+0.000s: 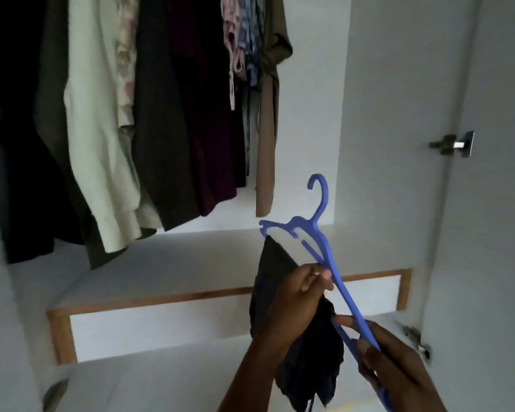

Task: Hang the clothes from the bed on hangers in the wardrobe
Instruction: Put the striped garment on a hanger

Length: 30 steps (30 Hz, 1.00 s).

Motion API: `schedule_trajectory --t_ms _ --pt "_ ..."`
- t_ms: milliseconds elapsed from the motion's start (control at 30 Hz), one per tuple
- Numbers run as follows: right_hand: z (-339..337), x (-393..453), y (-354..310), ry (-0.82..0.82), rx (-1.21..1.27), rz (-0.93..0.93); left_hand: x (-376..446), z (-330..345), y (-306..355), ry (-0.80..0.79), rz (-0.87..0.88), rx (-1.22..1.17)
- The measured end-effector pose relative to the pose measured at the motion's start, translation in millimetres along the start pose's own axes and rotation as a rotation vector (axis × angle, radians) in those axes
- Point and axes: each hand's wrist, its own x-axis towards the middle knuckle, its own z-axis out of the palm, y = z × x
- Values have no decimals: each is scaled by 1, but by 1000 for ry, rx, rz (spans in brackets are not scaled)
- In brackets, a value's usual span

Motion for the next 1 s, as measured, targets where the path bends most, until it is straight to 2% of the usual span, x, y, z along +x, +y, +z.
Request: schedule_trajectory --t_ms 67,200,267,300,333,367,433,467,667,833,1000 --pt "3 42 -19 48 81 -60 42 -6 10 -61 100 142" --pt "4 126 -50 66 19 -203 122 -2 29 -62 347 375" --pt "3 163 -66 75 57 -250 162 1 36 33 413 522" --pt "2 181 -76 78 83 -270 182 -1 39 142 419 569" --pt "0 200 -84 83 113 -284 203 -2 40 240 413 562" --pt "-3 218 -94 76 154 -304 225 -2 42 273 393 496" --pt "-8 255 -115 51 211 -363 271 -2 49 209 381 319" --pt "-11 275 -125 40 225 -381 292 0 54 188 403 316" --pt "-35 406 -180 -79 324 -355 411 -12 115 236 588 458" --pt "-33 492 -218 -158 321 -445 483 -31 157 350 692 479" --pt "-27 564 -252 -217 332 -496 531 -47 186 349 694 518"
